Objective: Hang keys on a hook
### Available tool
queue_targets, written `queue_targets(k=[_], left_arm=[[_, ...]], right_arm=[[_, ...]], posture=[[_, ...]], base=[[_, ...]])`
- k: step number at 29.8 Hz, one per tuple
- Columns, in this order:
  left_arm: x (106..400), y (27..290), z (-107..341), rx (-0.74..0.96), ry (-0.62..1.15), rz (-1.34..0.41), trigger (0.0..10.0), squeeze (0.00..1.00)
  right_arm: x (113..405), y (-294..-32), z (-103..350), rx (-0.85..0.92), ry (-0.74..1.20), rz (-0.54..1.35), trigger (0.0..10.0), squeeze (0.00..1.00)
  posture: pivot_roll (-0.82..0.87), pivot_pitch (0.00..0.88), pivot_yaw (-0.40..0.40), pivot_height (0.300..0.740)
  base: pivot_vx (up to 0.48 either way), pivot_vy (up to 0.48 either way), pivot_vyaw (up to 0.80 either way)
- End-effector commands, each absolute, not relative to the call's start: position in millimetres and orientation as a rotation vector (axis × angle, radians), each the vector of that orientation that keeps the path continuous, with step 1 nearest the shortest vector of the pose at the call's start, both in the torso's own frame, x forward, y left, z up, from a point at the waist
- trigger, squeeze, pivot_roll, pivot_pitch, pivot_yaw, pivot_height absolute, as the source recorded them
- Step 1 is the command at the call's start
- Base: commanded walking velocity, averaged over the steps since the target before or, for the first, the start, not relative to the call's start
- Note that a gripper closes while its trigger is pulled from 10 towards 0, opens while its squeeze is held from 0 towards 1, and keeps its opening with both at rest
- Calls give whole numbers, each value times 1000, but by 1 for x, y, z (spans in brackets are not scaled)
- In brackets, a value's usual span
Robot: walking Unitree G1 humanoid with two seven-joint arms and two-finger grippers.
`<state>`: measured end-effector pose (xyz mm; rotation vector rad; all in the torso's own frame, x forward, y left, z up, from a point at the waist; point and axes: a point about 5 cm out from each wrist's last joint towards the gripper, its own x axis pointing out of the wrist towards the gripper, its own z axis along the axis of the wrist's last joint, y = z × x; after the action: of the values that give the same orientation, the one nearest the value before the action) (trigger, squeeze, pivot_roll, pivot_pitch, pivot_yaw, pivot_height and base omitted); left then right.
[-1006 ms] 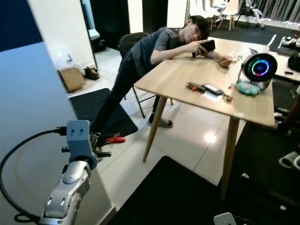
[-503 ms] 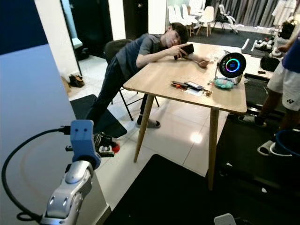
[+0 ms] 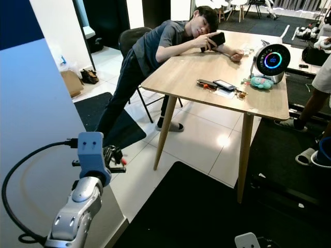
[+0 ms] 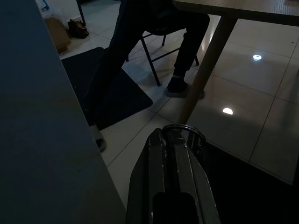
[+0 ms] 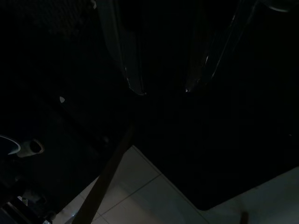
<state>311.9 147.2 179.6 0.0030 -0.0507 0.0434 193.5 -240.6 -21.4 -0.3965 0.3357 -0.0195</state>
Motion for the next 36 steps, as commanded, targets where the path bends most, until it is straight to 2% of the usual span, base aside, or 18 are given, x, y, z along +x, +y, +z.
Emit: queue_targets(k=[1, 7, 36], left_arm=[[311, 150, 180, 25, -56, 53, 10000, 0], [311, 151, 180, 27, -56, 54, 10000, 0], [310, 151, 178, 28, -49, 58, 10000, 0]], right_arm=[[185, -239, -28, -399, 370, -7, 10000, 0], [185, -238, -28, -398, 368, 2, 10000, 0], [185, -238, -28, -400, 373, 10, 10000, 0]], posture=[[-12, 155, 23, 740], [-10, 157, 23, 740], [-9, 162, 20, 740]], base=[[0, 0, 0], [0, 0, 433], [0, 0, 800]])
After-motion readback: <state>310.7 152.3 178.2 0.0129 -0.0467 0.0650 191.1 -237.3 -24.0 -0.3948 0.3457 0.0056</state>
